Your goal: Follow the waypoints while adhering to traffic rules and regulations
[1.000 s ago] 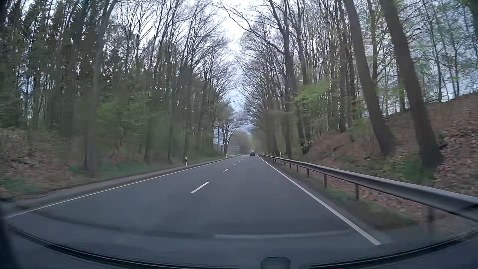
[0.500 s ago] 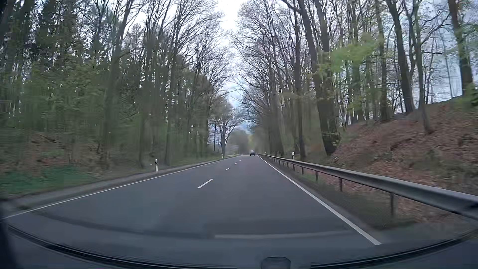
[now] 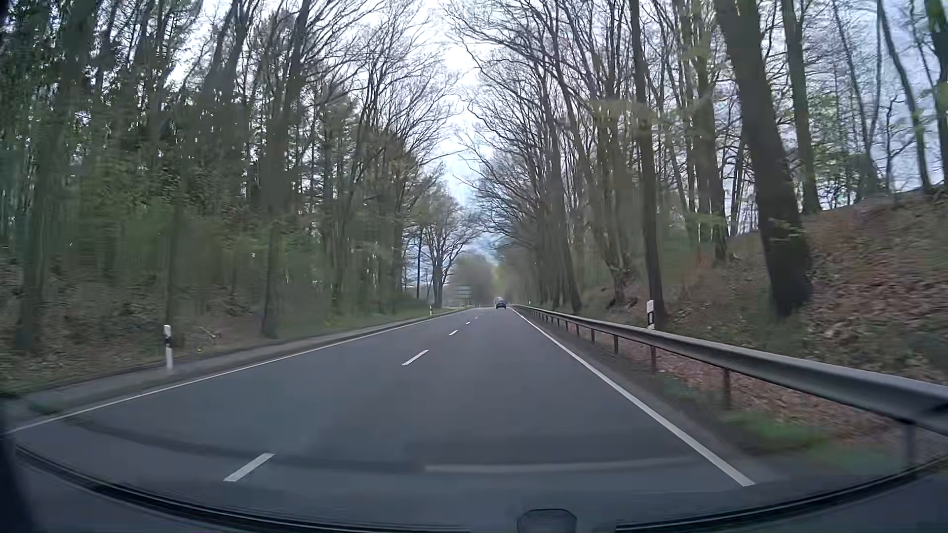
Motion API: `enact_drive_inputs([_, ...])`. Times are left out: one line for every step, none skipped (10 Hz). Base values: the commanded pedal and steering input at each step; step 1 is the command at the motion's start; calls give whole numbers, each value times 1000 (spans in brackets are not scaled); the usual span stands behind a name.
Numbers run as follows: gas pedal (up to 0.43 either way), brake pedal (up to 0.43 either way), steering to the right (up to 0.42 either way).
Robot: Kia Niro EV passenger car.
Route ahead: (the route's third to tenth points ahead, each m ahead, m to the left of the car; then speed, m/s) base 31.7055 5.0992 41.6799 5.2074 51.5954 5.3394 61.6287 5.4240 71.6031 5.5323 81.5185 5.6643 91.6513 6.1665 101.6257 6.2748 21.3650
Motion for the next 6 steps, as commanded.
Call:
enact_drive_inputs([240, 0, -1])
enact_drive_inputs([240, 0, -1])
enact_drive_inputs([228, 6, -1])
enact_drive_inputs([228, 6, -1])
enact_drive_inputs([228, 6, -1])
enact_drive_inputs([228, 0, -1])
